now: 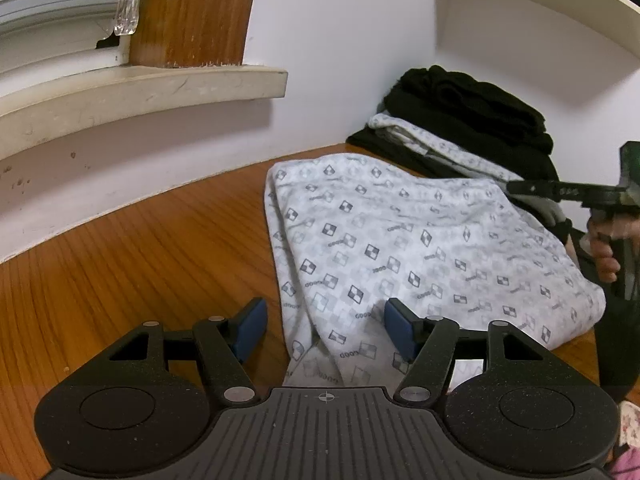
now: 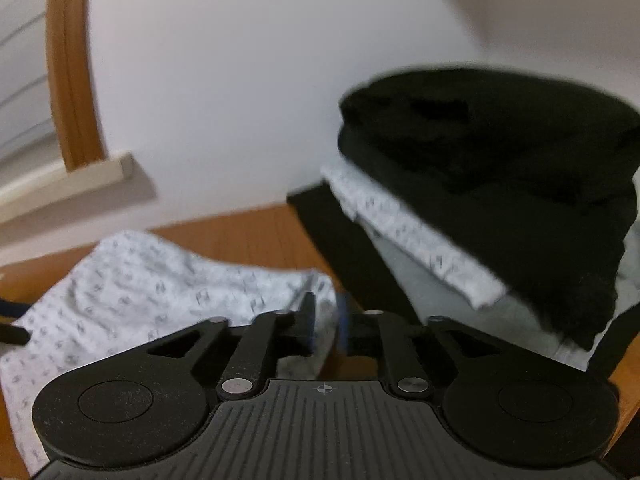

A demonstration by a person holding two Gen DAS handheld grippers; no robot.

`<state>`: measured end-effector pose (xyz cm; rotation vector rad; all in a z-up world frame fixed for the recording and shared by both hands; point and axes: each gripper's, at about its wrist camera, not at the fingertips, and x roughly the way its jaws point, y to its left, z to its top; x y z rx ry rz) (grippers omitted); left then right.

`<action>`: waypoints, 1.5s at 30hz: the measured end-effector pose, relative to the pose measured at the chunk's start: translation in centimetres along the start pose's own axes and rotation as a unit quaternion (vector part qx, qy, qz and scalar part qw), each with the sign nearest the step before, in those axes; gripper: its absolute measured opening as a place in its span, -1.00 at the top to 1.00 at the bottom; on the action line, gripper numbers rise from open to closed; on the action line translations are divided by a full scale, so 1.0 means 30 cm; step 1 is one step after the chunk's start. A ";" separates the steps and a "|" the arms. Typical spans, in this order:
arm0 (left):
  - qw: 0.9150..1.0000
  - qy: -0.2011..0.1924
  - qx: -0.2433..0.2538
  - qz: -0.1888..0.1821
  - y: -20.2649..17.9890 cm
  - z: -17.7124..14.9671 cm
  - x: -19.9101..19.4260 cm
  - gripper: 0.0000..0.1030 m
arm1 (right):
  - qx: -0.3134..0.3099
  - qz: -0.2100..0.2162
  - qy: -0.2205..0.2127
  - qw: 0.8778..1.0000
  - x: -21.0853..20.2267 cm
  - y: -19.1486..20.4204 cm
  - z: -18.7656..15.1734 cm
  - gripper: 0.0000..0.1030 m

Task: Fold clothes

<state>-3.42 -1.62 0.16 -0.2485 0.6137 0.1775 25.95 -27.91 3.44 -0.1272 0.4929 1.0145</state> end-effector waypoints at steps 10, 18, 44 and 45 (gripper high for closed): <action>1.000 -0.003 -0.002 -0.001 0.002 -0.003 0.000 -0.35 | 0.023 0.122 0.058 0.991 -0.064 0.115 -0.080 0.12; 1.000 -0.002 -0.002 0.000 0.004 -0.002 0.001 -0.37 | -0.049 0.075 0.071 0.993 -0.106 0.103 -0.138 0.83; 1.000 -0.007 -0.012 -0.010 0.050 0.007 -0.002 -0.49 | -0.130 0.135 0.061 0.980 -0.237 0.177 -0.211 0.19; 1.000 -0.012 -0.018 -0.014 0.059 0.009 -0.010 -0.49 | -0.125 0.135 0.062 0.981 -0.239 0.165 -0.210 0.19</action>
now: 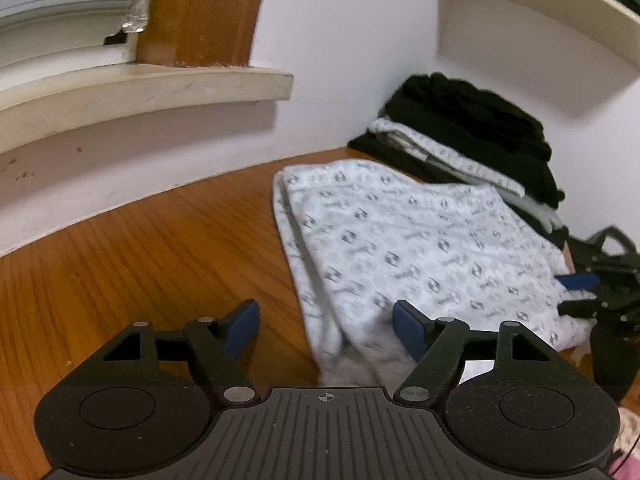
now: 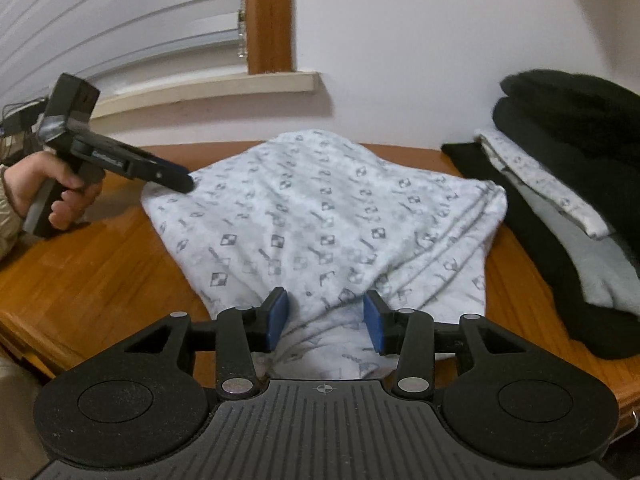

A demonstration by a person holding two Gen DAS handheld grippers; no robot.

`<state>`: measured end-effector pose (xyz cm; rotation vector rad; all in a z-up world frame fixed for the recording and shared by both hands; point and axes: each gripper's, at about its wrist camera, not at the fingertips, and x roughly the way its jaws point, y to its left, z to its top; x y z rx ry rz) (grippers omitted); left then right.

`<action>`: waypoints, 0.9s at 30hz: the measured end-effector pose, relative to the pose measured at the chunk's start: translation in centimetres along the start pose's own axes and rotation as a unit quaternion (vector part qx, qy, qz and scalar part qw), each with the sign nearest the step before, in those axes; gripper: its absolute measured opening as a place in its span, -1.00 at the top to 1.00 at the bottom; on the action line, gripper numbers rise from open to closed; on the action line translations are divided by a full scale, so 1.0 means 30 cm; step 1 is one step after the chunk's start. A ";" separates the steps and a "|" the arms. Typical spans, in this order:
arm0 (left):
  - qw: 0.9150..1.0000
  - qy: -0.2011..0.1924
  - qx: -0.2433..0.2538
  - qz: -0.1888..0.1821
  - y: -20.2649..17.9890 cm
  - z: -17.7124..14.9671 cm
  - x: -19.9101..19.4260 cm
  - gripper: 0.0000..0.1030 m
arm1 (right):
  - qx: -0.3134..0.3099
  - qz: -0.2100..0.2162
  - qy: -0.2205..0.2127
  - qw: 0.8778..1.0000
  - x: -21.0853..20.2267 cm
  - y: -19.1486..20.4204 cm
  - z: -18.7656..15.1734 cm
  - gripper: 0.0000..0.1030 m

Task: Fold clothes

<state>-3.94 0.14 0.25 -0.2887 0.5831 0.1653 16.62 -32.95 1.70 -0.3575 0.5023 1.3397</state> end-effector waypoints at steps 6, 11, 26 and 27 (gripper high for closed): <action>0.999 -0.035 -0.032 -0.025 0.048 0.034 -0.050 -0.49 | 0.051 0.004 -0.015 0.999 -0.024 -0.067 0.016 0.18; 0.997 -0.010 -0.068 -0.045 0.077 0.100 0.015 -0.49 | 0.104 -0.017 -0.033 0.994 0.000 -0.176 0.055 0.05; 0.984 0.083 -0.025 -0.154 0.127 0.302 0.366 -0.43 | 0.161 -0.009 0.007 0.987 0.238 -0.360 0.151 -0.22; 0.983 0.083 -0.023 -0.162 0.129 0.304 0.374 -0.39 | 0.161 -0.005 0.006 0.987 0.246 -0.356 0.153 -0.22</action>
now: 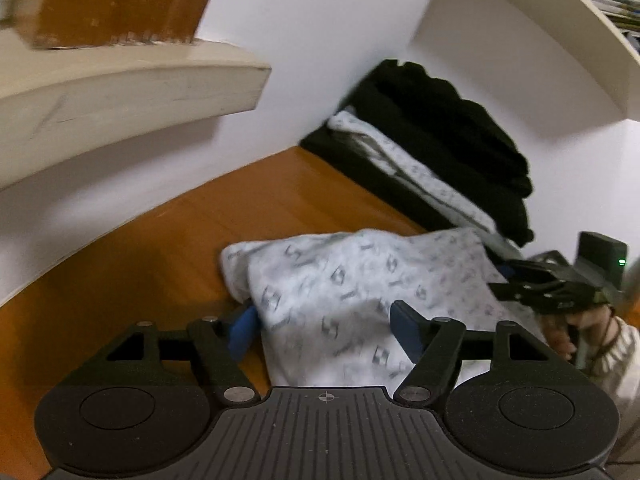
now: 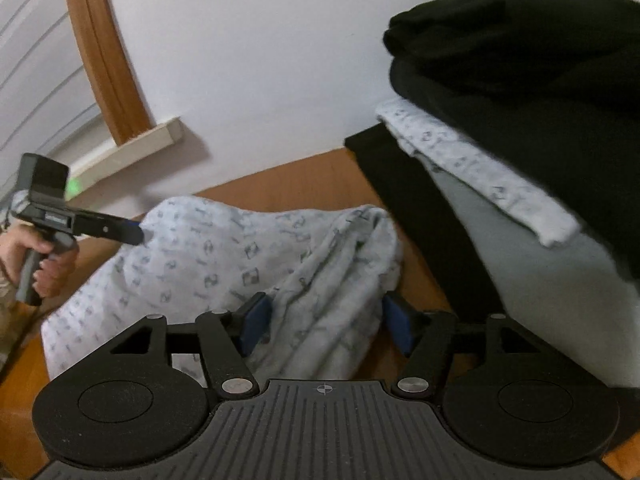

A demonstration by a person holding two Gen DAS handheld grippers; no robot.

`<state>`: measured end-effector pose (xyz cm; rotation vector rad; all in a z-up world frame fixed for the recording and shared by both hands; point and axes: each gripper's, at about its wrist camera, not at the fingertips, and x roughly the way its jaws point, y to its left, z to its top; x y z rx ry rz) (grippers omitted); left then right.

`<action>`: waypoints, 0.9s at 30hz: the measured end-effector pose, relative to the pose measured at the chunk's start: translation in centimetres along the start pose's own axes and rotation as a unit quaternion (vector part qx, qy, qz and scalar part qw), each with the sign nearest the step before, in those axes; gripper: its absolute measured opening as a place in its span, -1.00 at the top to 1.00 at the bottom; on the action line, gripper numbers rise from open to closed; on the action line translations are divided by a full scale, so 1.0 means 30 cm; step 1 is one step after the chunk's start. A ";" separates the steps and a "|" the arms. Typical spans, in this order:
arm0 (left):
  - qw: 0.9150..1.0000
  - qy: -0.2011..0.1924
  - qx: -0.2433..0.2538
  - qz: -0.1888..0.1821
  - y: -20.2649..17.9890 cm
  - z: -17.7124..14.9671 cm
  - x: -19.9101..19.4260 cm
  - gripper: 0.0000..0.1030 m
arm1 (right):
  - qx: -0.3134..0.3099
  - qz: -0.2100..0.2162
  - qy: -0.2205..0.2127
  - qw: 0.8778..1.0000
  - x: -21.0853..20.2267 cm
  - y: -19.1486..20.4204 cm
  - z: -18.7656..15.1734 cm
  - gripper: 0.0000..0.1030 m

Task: Fold clothes
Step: 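Pinch the folded white garment with both tools and lift it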

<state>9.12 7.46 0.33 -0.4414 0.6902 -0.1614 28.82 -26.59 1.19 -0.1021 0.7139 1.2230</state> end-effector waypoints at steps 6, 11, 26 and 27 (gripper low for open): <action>0.999 0.009 0.016 -0.032 0.001 0.012 0.033 -0.13 | -0.027 0.017 -0.003 0.999 0.027 0.031 -0.011 -0.21; 0.999 0.011 0.029 -0.034 -0.004 0.023 0.051 0.07 | -0.029 0.021 0.003 0.999 0.047 0.070 -0.009 0.05; 0.992 0.003 0.123 0.034 -0.115 -0.011 0.066 0.16 | -0.017 -0.010 -0.012 1.000 0.034 0.124 -0.037 0.24; 0.992 0.003 0.122 0.034 -0.114 -0.011 0.065 0.16 | -0.017 -0.012 -0.013 1.000 0.032 0.126 -0.038 0.24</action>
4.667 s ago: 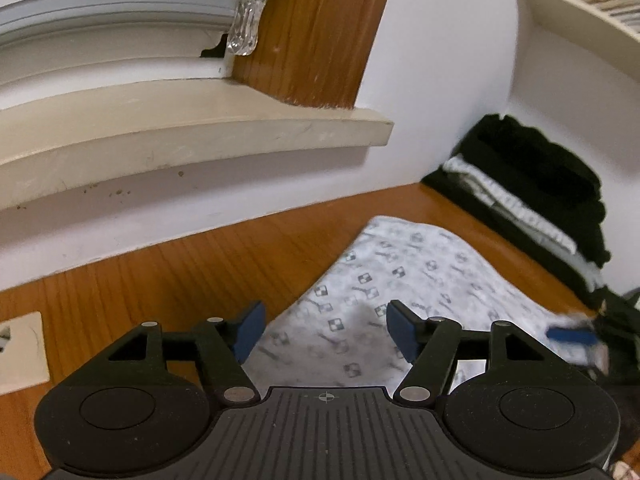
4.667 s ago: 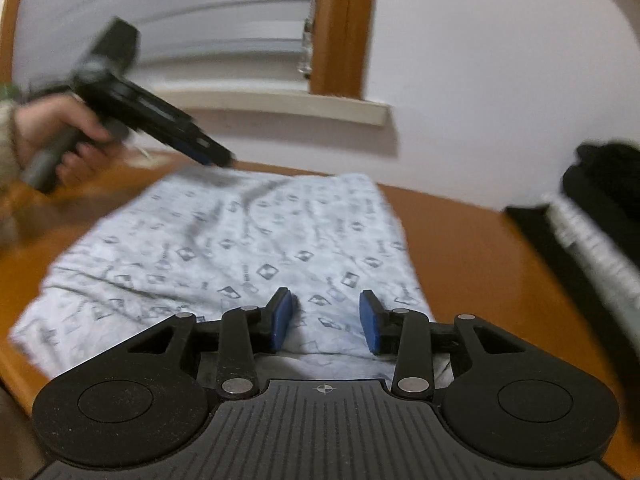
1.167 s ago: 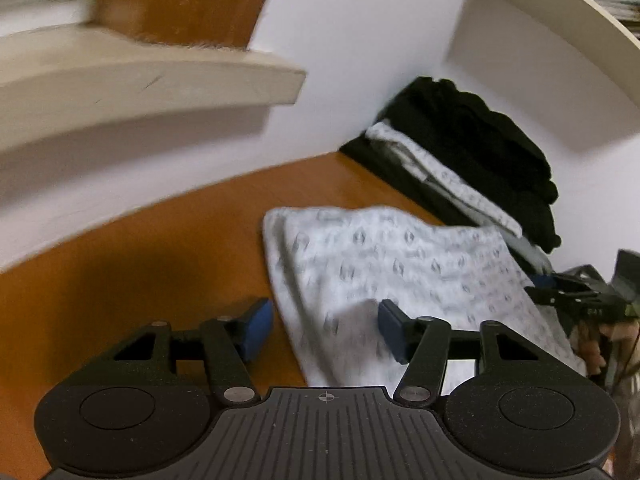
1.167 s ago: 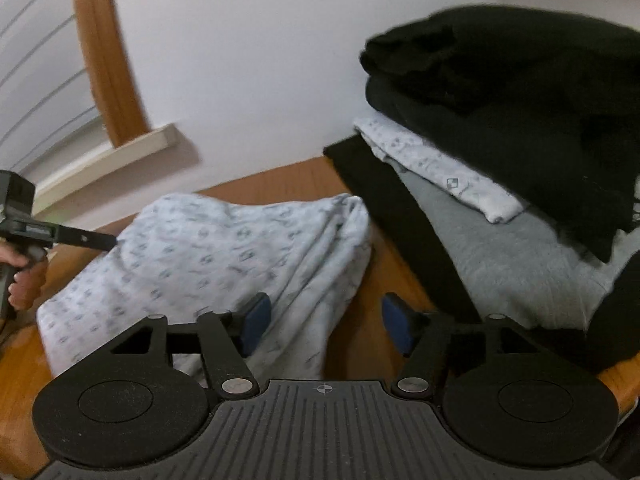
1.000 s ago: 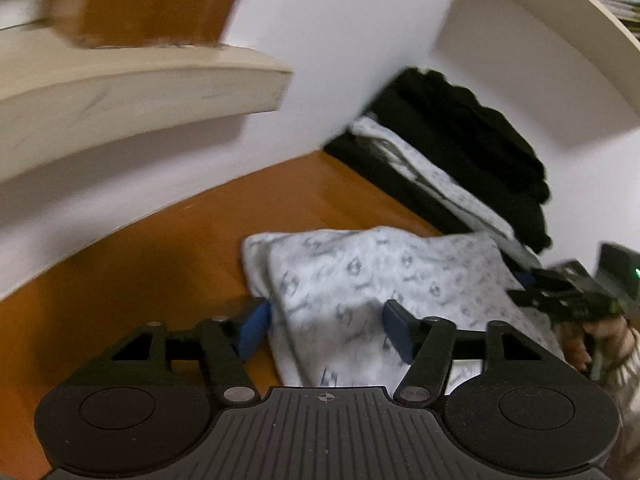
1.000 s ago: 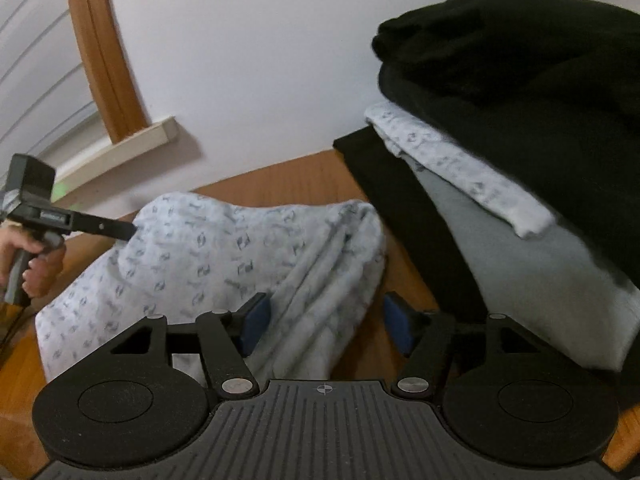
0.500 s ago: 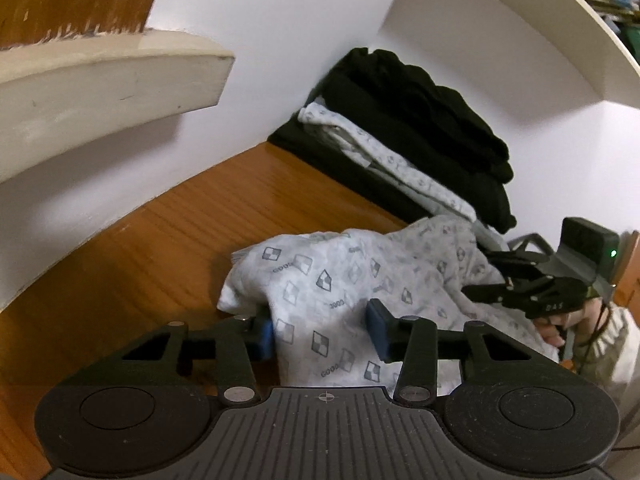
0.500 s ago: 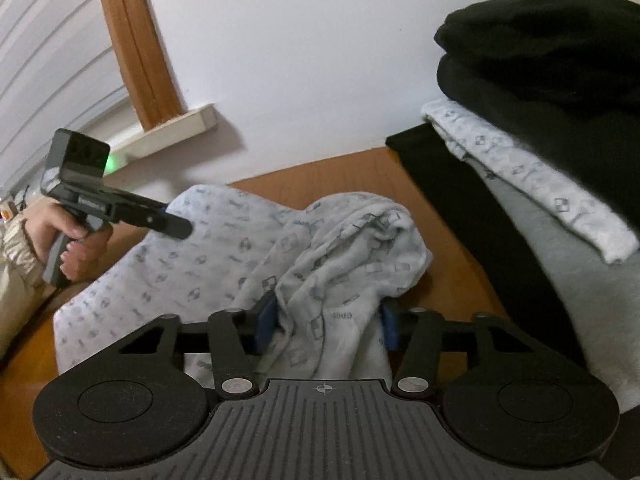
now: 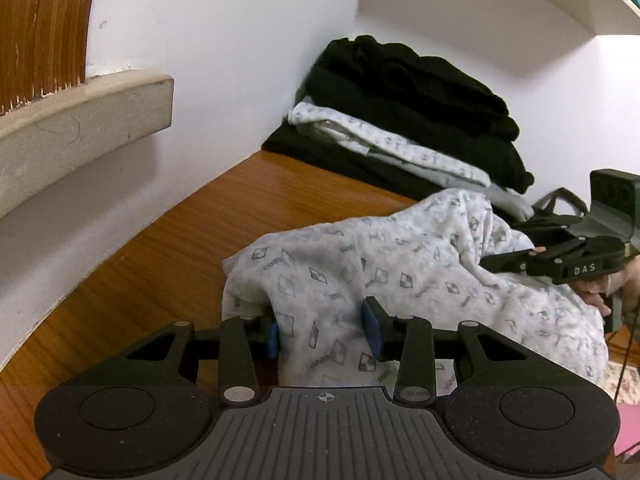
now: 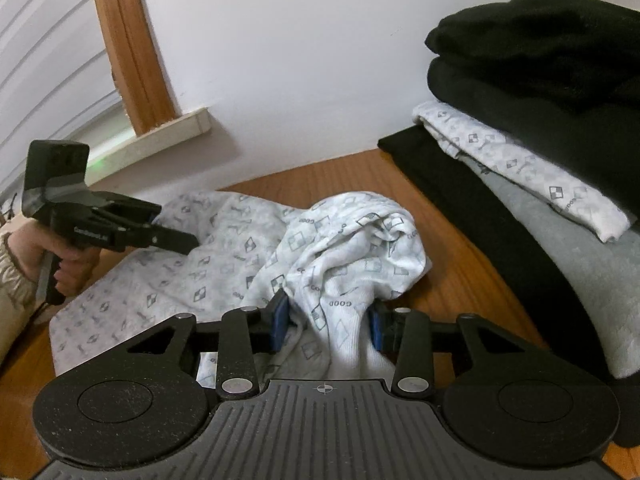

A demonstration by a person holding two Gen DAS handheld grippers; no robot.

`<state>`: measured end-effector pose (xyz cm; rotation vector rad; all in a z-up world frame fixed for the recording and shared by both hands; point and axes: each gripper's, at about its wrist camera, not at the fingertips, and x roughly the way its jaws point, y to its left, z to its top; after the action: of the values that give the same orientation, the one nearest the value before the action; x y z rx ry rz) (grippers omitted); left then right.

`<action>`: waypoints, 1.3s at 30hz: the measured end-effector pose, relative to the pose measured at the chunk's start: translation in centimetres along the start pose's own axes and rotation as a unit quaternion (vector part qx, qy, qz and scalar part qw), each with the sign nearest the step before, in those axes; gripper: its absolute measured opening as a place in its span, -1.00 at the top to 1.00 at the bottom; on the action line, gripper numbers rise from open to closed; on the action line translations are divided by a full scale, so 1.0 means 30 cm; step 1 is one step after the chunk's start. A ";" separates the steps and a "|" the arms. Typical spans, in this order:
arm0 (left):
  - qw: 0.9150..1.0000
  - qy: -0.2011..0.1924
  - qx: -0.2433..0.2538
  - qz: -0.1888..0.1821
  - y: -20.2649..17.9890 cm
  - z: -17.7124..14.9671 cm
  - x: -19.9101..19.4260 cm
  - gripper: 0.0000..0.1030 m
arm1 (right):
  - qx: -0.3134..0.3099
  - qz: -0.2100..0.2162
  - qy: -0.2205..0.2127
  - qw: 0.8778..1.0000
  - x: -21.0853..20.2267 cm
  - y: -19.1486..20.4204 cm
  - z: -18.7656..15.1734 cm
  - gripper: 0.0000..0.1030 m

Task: Fold clothes
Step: 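Pinch the folded white garment with both tools and lift it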

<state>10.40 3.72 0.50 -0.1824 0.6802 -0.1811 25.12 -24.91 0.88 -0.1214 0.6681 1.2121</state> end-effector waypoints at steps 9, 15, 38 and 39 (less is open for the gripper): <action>1.000 -0.009 0.008 -0.001 0.000 -0.004 0.005 0.21 | 0.002 -0.014 -0.016 1.000 -0.013 0.024 -0.013 0.42; 1.000 -0.025 0.008 -0.010 0.002 -0.009 0.003 0.51 | -0.024 -0.036 -0.051 0.998 -0.048 0.101 -0.049 0.57; 0.963 -0.224 0.152 0.002 -0.378 0.610 -0.096 0.66 | -0.213 -0.122 -0.263 0.933 -0.398 0.138 0.304 0.66; 0.959 -0.234 0.161 0.003 -0.405 0.649 -0.095 0.66 | -0.218 -0.129 -0.275 0.928 -0.417 0.122 0.331 0.66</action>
<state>19.33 -5.31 19.82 0.0901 0.1733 -0.2307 23.59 -29.60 16.51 -0.2222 -0.1142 1.0540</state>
